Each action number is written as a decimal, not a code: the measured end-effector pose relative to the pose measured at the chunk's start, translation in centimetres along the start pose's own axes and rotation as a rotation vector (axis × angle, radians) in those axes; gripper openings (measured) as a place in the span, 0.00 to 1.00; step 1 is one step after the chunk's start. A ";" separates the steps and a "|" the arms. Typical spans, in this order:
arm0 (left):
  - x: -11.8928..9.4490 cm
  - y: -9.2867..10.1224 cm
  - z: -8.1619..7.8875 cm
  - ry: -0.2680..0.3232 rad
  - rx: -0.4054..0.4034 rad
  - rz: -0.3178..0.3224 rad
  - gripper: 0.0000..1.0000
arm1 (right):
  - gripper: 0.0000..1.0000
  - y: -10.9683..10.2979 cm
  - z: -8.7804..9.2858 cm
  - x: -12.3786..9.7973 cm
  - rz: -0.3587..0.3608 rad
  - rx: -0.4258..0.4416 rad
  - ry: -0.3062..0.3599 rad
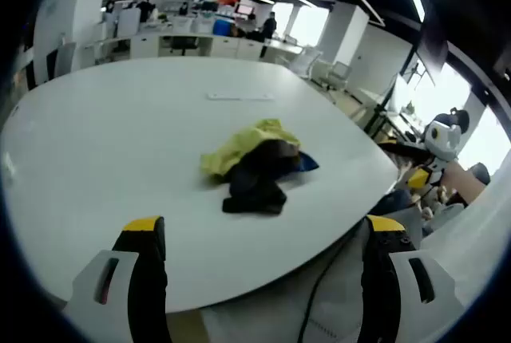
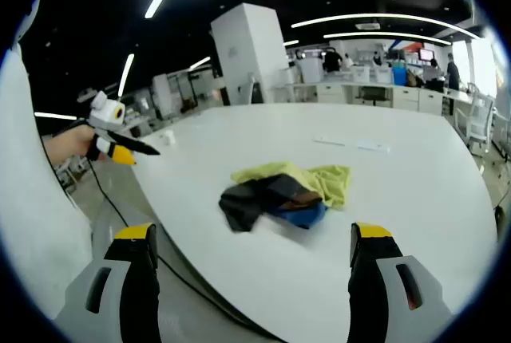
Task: Fold the garment on the visible template until the final outline fits inside the template.
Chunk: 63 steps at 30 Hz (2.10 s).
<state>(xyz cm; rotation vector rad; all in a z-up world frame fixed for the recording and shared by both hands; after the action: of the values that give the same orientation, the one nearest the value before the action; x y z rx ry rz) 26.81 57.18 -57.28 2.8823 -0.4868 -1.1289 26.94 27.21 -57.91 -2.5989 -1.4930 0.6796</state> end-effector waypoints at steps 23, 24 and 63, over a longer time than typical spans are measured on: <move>0.1 -0.2 -0.1 -0.004 -0.002 -0.006 1.00 | 1.00 0.1 0.3 0.3 -0.007 0.007 -0.006; 0.1 -0.2 -0.1 -0.003 -0.002 -0.007 1.00 | 1.00 0.1 0.3 0.3 -0.007 0.007 -0.006; 0.6 -0.3 0.0 -0.023 0.015 0.006 0.99 | 1.00 0.2 0.9 0.2 -0.005 0.021 -0.023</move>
<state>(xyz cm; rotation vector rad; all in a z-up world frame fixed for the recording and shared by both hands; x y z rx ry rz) 27.30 57.30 -57.73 2.8821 -0.5064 -1.1634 26.81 27.10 -58.84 -2.5796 -1.4895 0.7228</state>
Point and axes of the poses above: the point that each gripper's makers call its tool centre point, and the gripper's own axes: x roughly forward along the fingers, y roughly to its right, z roughly out of its underside, the point moved 2 cm from there along -x, roughly backward along the fingers, and after that the axes turned 15 degrees about -z, right-handed, at the moved point
